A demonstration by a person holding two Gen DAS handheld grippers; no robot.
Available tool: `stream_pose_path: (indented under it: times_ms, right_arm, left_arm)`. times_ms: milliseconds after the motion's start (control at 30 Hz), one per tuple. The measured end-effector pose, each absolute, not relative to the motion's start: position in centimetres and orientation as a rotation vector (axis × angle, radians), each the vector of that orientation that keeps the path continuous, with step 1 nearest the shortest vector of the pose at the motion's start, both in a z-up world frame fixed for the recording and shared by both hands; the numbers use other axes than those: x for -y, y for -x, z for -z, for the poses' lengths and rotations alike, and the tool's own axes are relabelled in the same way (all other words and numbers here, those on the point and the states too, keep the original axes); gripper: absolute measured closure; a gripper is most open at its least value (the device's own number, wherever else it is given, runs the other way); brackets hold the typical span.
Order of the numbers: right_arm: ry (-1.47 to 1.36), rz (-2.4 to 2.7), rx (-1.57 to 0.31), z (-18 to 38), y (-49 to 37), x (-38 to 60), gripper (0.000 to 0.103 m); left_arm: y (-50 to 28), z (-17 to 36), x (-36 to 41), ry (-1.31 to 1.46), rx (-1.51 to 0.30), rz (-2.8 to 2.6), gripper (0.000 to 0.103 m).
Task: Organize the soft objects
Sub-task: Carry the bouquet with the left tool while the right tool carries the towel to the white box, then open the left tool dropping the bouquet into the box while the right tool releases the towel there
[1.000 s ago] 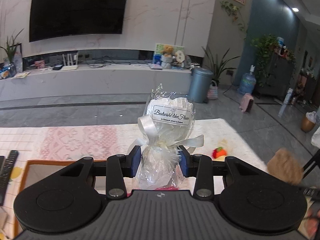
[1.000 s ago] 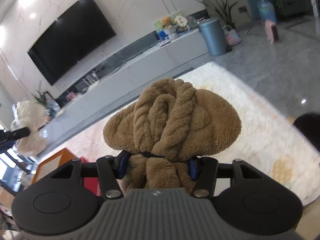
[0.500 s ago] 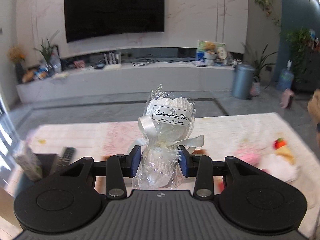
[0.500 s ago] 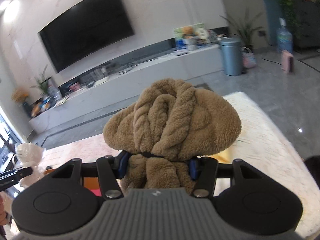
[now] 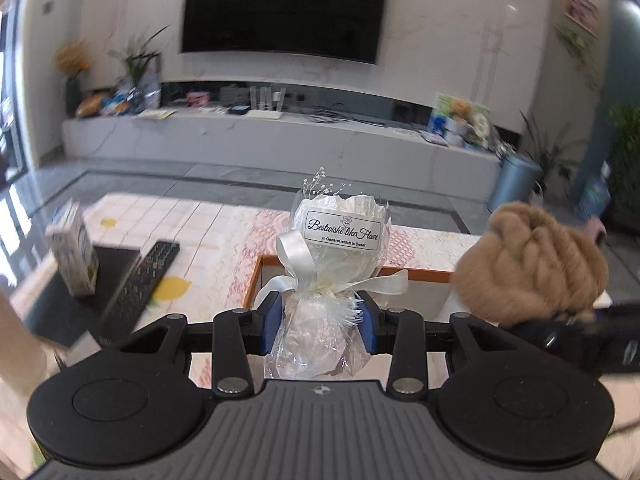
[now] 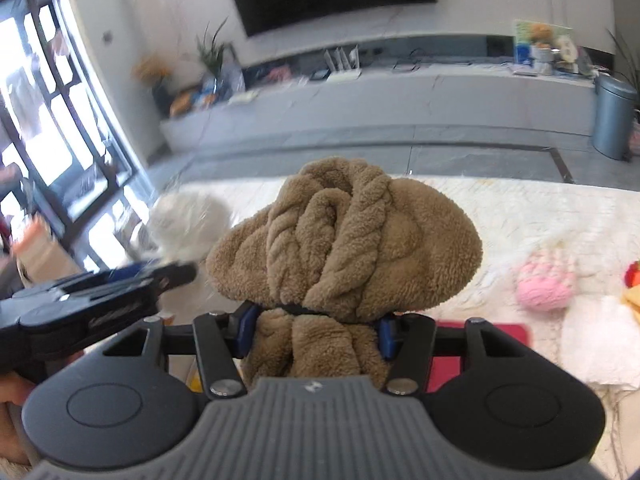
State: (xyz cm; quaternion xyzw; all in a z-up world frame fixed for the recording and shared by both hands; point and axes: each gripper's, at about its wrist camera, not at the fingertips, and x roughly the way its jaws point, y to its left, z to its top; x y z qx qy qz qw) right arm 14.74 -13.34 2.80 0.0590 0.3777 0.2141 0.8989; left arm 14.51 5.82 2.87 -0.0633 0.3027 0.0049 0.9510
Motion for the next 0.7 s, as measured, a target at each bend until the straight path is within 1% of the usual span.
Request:
stream_pose_path:
  times_ms: [167, 367, 467, 567, 600, 633, 667, 700]
  right_arm:
    - [-0.042, -0.462, -0.810, -1.8, -14.7, 11.2, 0.048]
    - [0.014, -0.450, -0.820, -1.5, -15.6, 9.9, 0.048]
    - [0.009, -0.471, -0.833, -1.4, -15.8, 9.4, 0.048]
    - [0.039, -0.471, -0.833, -1.5, -15.9, 9.0, 0.048]
    - [0.048, -0.467, -0.831, -1.7, -15.7, 8.8, 0.048]
    - [0.054, -0.465, -0.829, -1.8, -15.6, 8.7, 0.048]
    - [0.058, -0.466, -0.830, -1.9, -15.5, 8.6, 0.048]
    - [0.059, -0.466, -0.829, -1.8, -15.1, 8.7, 0.048]
  left_arm:
    - [-14.3, -0.6, -5.7, 0.161, -0.615, -0.052, 0.058]
    - [-14.8, 1.2, -5.4, 0.125, -0.687, -0.051, 0.057]
    - [-14.7, 1.8, -6.1, 0.167, -0.739, -0.046, 0.057]
    - [-14.5, 1.9, -6.2, 0.148, -0.741, -0.043, 0.056]
    - [-14.2, 1.8, -6.2, 0.144, -0.728, -0.052, 0.051]
    - [-14.0, 1.6, -6.1, 0.139, -0.713, -0.069, 0.038]
    - [-13.8, 1.4, -6.0, 0.122, -0.695, -0.100, 0.028]
    - [-13.4, 1.2, -5.8, 0.104, -0.674, -0.125, 0.025]
